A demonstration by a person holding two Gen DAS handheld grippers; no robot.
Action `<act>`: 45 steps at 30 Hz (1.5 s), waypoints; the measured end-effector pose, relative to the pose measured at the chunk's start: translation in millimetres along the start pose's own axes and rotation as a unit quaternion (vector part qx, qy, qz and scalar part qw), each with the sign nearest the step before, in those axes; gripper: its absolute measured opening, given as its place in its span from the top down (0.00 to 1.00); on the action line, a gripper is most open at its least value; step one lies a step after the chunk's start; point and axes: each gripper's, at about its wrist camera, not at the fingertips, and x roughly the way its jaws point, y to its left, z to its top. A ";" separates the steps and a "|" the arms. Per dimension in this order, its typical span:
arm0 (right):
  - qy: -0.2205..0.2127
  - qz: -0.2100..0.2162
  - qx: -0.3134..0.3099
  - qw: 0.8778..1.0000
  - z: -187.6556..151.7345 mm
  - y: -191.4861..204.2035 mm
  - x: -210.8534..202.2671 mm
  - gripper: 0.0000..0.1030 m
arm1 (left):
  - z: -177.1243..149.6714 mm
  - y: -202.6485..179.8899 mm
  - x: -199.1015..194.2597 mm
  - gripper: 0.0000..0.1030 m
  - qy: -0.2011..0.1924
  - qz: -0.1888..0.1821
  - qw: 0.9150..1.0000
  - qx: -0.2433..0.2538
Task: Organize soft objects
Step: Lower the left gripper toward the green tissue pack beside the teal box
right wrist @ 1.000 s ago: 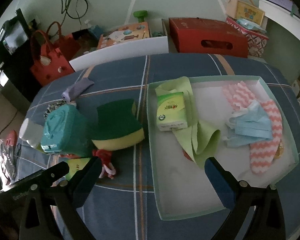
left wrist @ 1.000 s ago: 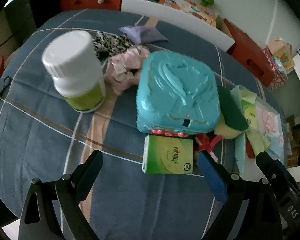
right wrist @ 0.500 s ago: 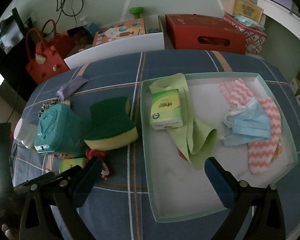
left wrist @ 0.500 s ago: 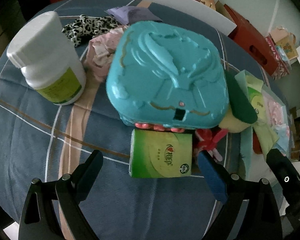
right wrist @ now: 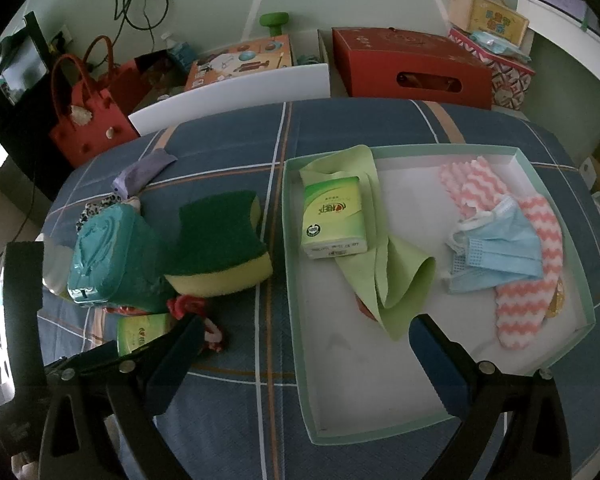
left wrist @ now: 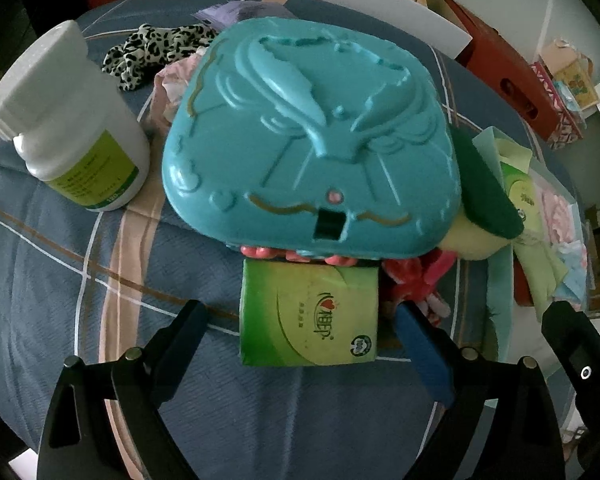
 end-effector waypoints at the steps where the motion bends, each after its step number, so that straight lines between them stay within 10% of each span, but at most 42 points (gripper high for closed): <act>1: 0.001 0.000 -0.001 1.000 -0.1 0.3 0.5 0.00 | 0.0 -0.8 0.1 0.08 0.000 -0.001 1.000 0.000; 9: 0.002 -0.001 -0.003 1.000 0.2 1.4 1.1 0.00 | 0.5 3.5 -12.3 0.36 -0.010 -0.013 1.000 -0.003; 45: -0.037 0.069 -0.119 0.990 17.6 63.4 37.3 0.11 | -3.0 88.2 -26.9 0.36 -0.007 -0.051 0.993 -0.103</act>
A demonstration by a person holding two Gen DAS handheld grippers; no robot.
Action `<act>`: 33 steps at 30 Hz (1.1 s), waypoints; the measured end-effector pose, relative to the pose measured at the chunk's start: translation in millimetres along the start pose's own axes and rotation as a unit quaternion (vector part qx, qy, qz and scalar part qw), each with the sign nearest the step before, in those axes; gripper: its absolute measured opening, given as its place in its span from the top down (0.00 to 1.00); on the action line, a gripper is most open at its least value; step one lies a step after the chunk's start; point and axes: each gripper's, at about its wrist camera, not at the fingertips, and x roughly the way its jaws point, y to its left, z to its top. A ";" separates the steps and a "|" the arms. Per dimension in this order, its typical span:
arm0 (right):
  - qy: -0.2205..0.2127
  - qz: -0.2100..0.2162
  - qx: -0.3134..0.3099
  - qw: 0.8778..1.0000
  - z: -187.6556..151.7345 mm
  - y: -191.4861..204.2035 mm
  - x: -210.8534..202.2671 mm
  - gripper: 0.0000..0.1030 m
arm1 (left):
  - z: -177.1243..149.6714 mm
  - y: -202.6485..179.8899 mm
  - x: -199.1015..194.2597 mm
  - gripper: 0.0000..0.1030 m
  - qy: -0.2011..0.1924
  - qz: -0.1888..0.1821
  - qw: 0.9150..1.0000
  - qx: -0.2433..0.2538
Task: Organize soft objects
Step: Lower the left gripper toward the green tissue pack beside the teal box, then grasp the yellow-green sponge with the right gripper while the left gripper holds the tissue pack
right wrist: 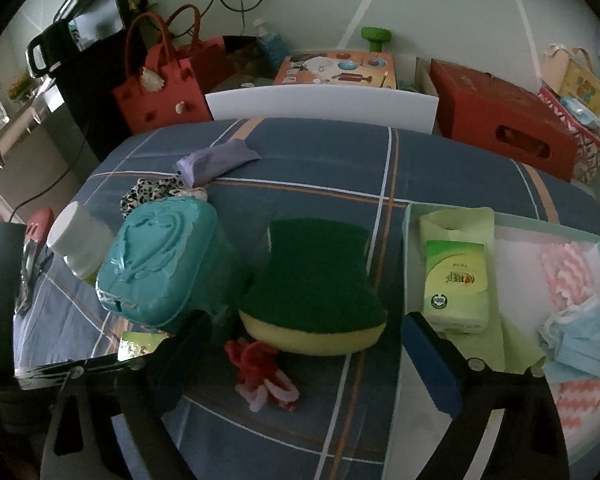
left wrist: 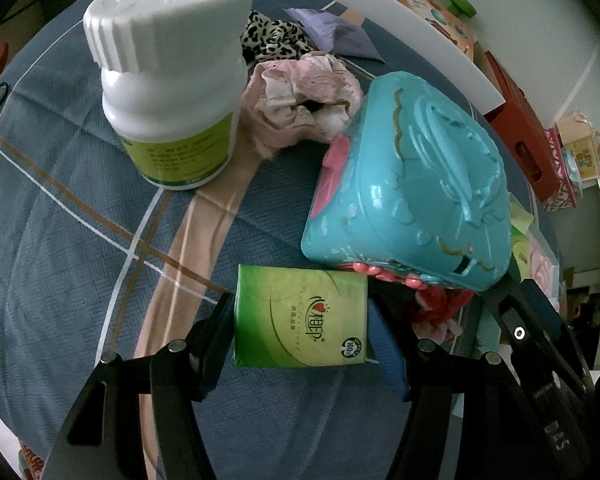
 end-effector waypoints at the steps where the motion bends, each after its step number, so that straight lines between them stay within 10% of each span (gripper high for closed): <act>1: 0.001 0.001 -0.001 1.000 0.0 0.0 0.9 0.13 | 0.0 1.2 -0.5 0.36 0.000 0.000 1.000 0.000; 33: 0.006 0.015 0.012 1.000 -1.0 -5.5 -3.0 0.60 | -4.4 -18.0 15.6 0.36 -0.001 0.005 1.000 -0.002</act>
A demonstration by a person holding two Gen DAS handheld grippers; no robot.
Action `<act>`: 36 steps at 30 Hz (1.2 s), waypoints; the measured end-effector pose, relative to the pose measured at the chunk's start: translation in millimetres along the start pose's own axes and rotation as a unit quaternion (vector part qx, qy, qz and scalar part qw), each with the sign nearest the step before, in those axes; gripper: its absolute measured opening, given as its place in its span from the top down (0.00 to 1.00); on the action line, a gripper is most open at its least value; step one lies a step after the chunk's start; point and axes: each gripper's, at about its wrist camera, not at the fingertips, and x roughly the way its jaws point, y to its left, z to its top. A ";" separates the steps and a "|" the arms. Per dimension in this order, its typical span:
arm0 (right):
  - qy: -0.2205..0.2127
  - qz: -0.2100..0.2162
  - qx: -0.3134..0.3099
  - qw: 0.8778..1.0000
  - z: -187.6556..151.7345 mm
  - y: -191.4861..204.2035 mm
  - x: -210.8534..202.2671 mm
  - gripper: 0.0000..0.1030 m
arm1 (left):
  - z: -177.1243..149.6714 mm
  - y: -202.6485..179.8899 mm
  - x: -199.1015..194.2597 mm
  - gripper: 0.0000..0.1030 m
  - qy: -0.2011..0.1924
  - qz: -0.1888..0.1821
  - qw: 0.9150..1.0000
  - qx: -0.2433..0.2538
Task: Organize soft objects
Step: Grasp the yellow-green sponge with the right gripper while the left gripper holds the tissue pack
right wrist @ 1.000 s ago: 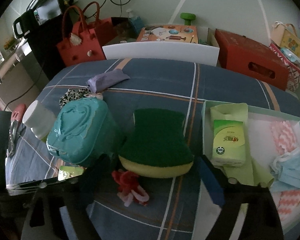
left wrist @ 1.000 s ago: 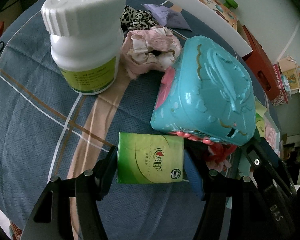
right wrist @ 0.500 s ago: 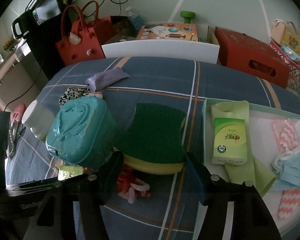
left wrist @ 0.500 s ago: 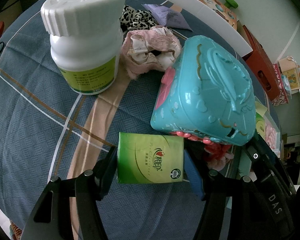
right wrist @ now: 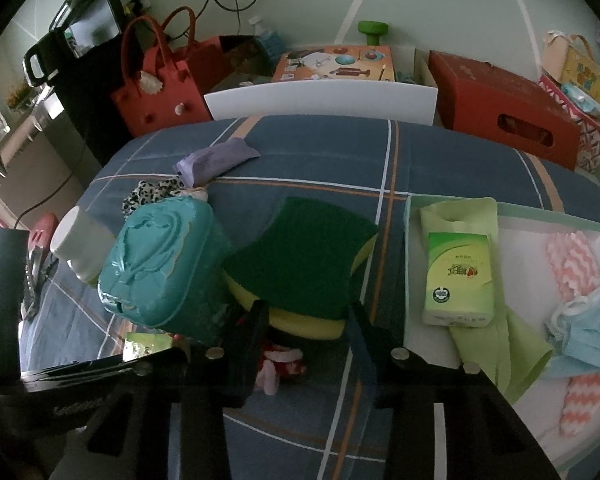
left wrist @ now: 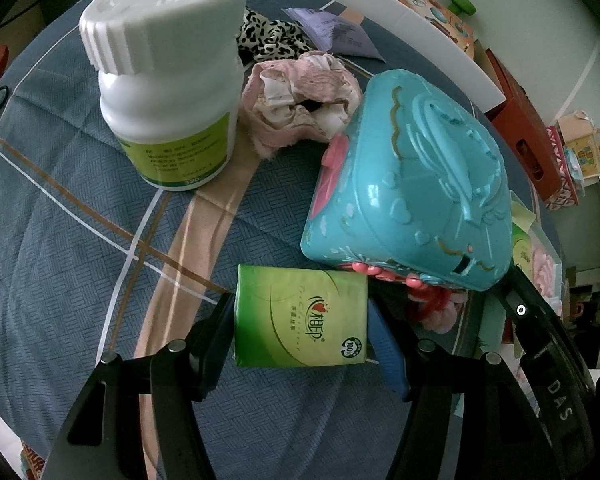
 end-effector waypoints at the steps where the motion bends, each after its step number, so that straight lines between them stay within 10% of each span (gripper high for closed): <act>1: 0.000 0.000 0.000 1.000 -0.1 -0.8 -0.7 0.60 | 0.1 -0.1 0.0 0.36 0.000 -0.001 1.000 -0.001; 11: 0.008 -0.003 0.002 1.000 -4.6 -5.5 -0.2 0.83 | 0.8 4.3 -2.2 0.36 0.002 -0.008 1.000 -0.003; 36: -0.064 -0.003 -0.010 0.998 -2.1 1.3 -51.4 0.93 | -7.2 2.7 -12.6 0.36 -0.003 -0.039 0.999 0.001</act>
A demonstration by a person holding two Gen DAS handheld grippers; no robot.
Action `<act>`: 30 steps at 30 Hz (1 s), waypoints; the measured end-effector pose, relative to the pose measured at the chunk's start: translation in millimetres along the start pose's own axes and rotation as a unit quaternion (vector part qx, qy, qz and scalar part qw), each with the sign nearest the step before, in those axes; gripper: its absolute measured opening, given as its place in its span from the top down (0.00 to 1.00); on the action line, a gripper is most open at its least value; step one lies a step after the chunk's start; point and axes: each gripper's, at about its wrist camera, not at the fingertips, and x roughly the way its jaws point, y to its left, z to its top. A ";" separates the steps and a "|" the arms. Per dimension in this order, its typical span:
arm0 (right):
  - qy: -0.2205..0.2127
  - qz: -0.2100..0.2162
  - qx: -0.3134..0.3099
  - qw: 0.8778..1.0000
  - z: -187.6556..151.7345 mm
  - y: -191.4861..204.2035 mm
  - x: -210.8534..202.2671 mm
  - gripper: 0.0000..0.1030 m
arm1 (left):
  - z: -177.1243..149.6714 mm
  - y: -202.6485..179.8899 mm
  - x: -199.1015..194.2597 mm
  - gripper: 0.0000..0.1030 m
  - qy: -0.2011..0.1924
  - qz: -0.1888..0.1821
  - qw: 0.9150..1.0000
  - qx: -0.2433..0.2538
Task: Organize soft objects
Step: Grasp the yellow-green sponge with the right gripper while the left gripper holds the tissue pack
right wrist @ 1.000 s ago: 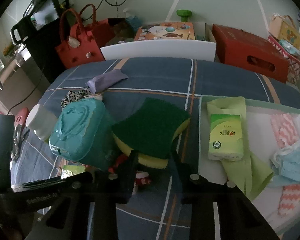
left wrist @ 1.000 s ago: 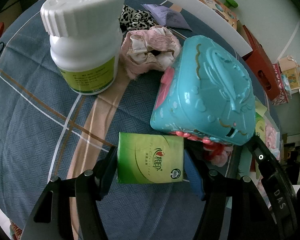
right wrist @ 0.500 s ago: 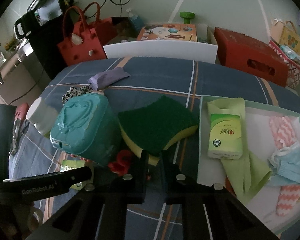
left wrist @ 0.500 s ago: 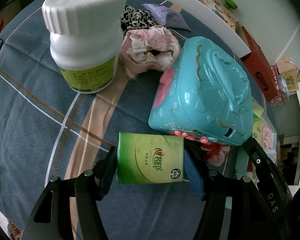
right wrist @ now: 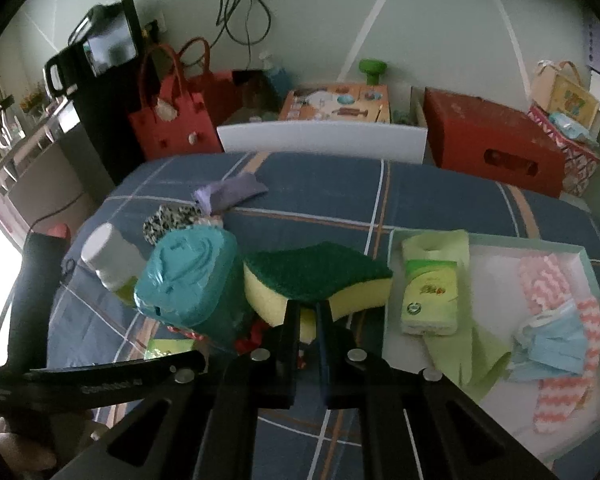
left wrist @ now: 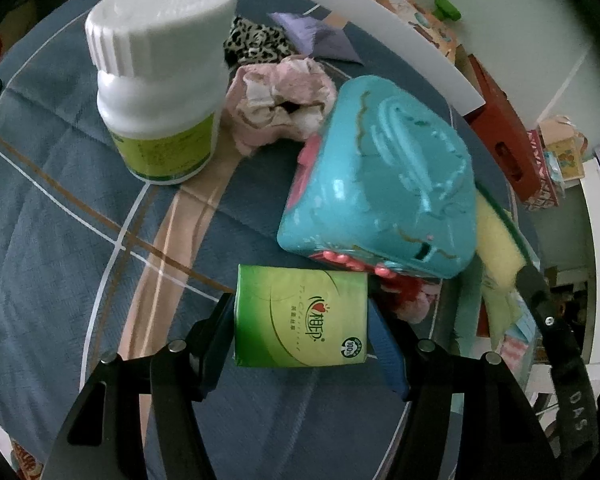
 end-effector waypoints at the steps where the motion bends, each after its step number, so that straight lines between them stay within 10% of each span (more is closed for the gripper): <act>1: -0.006 -0.001 0.002 1.000 0.8 -1.1 -4.3 0.93 | -0.6 -1.1 -1.2 0.36 -0.002 -0.001 1.000 0.001; 9: -0.057 0.000 0.012 0.998 8.0 -5.3 -39.2 1.00 | -4.8 -10.4 -13.7 0.36 -0.016 -0.006 1.000 0.007; 30: -0.030 0.009 0.006 0.999 3.6 -4.2 -20.0 0.96 | -5.1 10.5 -22.1 0.36 -0.017 -0.025 1.000 -0.004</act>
